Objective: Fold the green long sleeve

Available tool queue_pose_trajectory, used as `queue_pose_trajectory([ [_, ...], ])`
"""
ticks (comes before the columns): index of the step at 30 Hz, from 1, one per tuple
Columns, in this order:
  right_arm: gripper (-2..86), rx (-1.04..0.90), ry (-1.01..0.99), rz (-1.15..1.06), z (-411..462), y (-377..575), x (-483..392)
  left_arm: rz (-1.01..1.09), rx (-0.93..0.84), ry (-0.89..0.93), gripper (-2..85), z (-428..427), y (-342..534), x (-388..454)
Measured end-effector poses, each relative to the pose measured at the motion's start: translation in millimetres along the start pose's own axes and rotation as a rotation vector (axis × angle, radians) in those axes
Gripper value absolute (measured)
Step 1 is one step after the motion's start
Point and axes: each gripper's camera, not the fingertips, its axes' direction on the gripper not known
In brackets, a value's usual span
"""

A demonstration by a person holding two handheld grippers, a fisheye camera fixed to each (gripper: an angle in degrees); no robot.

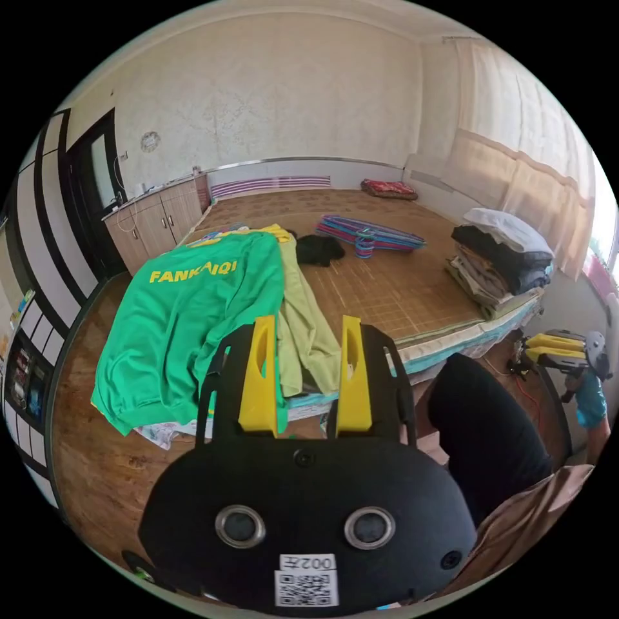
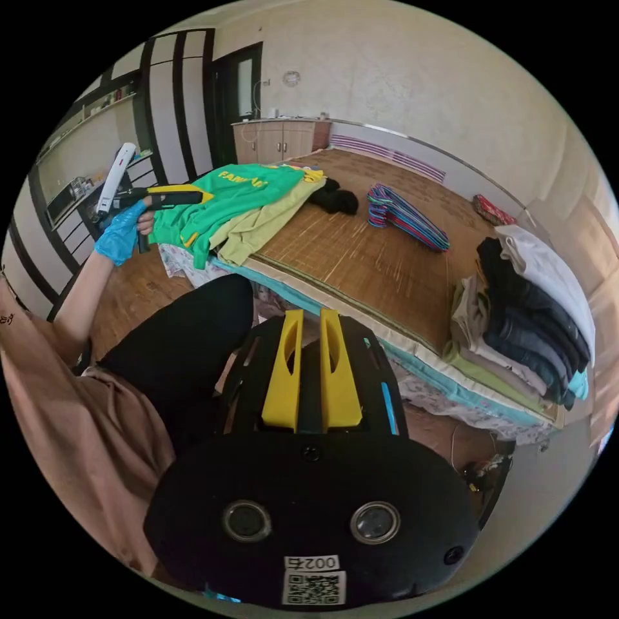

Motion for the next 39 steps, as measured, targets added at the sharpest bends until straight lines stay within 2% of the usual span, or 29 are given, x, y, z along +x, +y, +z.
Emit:
queue_pose_trajectory([
  [4,5.1,0.018,0.072,0.066,18,-10,-16,0.011,-0.024,-0.041,11.7,36,6,-23],
  [16,5.8,0.072,-0.074,-0.071,54,-73,-94,0.018,-0.130,-0.146,10.1,131,17,-60],
  [18,6.0,0.062,-0.085,-0.096,60,-77,-106,0.000,-0.127,-0.165,7.6,135,20,-63],
  [21,6.1,0.054,-0.078,-0.139,66,-82,-122,-0.030,-0.102,-0.172,0.7,131,24,-69],
  [23,6.2,0.061,-0.084,-0.149,69,-87,-131,-0.049,-0.091,-0.161,-0.8,126,26,-73],
  [28,6.3,0.075,-0.132,-0.166,77,-97,-147,-0.037,0.001,-0.066,-1.1,92,29,-73],
  [35,7.7,0.109,-0.219,-0.262,91,-121,-178,0.091,0.140,0.116,-1.0,35,25,-42],
  [39,9.2,0.145,-0.256,-0.342,98,-144,-185,0.172,0.175,0.161,-1.0,10,23,-12],
])
